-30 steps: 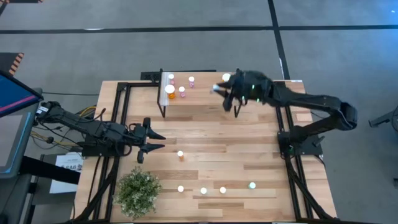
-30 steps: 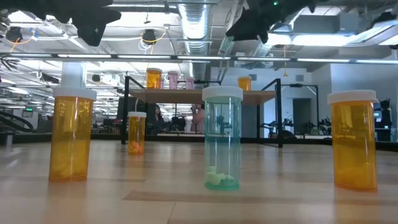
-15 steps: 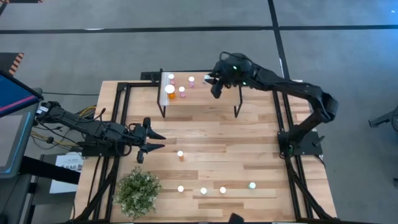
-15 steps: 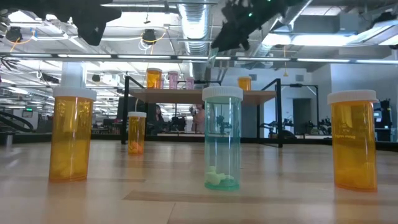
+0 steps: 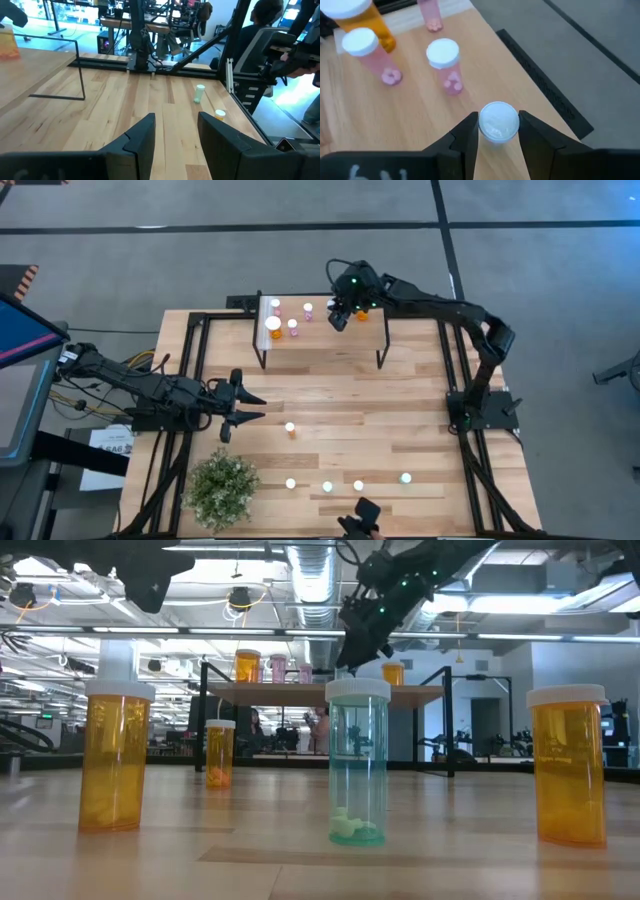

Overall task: Pick and place medicine bottles onto shelf by color
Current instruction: Put the small green pill bottle on the shelf, then put the small orange pill bottle on the shelf

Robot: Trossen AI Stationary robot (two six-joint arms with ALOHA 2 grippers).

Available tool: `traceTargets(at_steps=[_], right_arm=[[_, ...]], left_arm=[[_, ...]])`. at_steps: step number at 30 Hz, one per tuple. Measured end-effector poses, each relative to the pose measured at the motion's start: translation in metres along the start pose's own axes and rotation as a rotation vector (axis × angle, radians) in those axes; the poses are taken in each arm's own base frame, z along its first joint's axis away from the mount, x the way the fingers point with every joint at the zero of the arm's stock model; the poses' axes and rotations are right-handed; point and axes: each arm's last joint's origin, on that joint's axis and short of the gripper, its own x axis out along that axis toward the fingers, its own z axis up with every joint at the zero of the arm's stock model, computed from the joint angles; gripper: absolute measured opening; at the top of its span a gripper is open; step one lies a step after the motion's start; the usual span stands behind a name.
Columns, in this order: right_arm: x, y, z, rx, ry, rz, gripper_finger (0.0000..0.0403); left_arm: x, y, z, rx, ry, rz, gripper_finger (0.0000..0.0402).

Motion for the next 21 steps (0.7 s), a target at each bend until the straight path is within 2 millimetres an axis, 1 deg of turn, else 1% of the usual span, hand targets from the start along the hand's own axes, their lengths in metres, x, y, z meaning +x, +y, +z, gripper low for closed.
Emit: traceTargets(at_steps=[8, 17, 21], right_arm=[[-0.0012, -0.0008, -0.0006, 0.000, 0.011, -0.001, 0.0168], [-0.0012, 0.0028, -0.0016, -0.002, 0.023, 0.007, 0.0233], [-0.0047, 0.0028, -0.0030, 0.007, 0.045, 0.006, 0.0250]], left_arm=[[0.0000, 0.0000, 0.0001, 0.000, -0.001, 0.001, 0.0135], [0.0000, 0.0000, 0.0001, -0.001, -0.001, 0.002, 0.0135], [0.0000, 0.0000, 0.0002, -0.006, -0.002, 0.002, 0.0135]])
